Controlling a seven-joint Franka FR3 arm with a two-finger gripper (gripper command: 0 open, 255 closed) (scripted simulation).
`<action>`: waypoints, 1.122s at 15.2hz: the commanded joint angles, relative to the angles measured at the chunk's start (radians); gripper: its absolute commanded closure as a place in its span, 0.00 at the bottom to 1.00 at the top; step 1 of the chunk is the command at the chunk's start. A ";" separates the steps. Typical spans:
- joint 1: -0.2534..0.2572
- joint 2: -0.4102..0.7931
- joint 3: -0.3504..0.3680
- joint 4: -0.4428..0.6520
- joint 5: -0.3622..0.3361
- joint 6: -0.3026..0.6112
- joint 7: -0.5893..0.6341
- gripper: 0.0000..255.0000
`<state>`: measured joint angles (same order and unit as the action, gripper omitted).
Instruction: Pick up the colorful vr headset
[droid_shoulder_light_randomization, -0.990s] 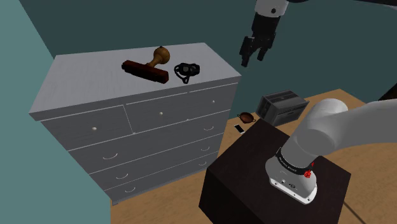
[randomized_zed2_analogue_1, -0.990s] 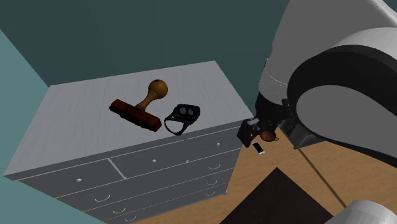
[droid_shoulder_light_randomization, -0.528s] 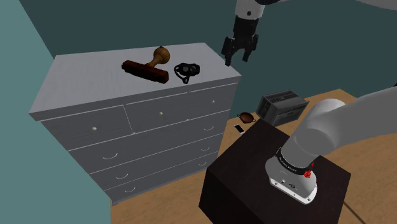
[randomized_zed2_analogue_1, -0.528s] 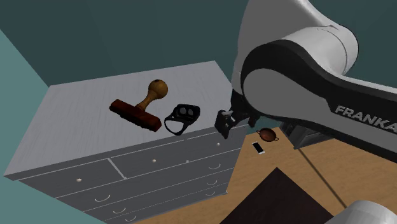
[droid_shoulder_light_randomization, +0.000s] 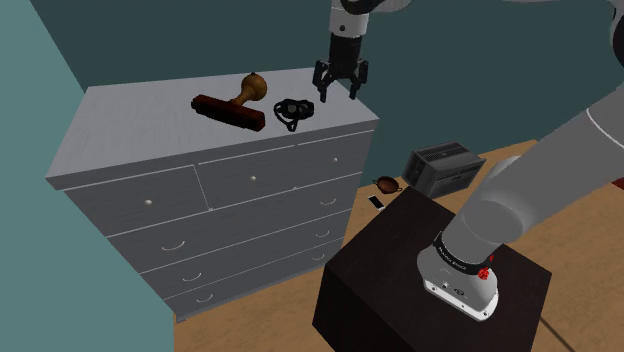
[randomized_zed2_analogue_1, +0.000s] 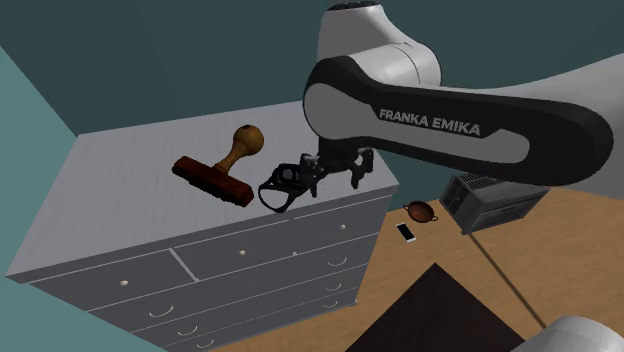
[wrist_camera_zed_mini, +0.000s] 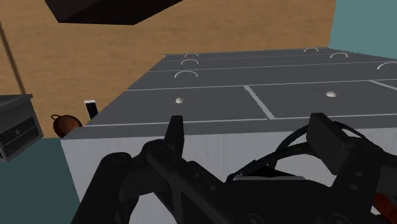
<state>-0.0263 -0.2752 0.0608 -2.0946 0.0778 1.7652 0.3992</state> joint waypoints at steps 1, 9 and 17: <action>-0.004 0.095 0.004 0.064 0.010 0.021 0.039 0.00; -0.015 0.350 -0.003 0.254 0.039 0.059 0.132 0.00; -0.014 0.365 -0.003 0.198 0.040 0.130 0.125 0.00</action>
<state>-0.0399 0.0898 0.0582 -1.8930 0.1180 1.8905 0.5247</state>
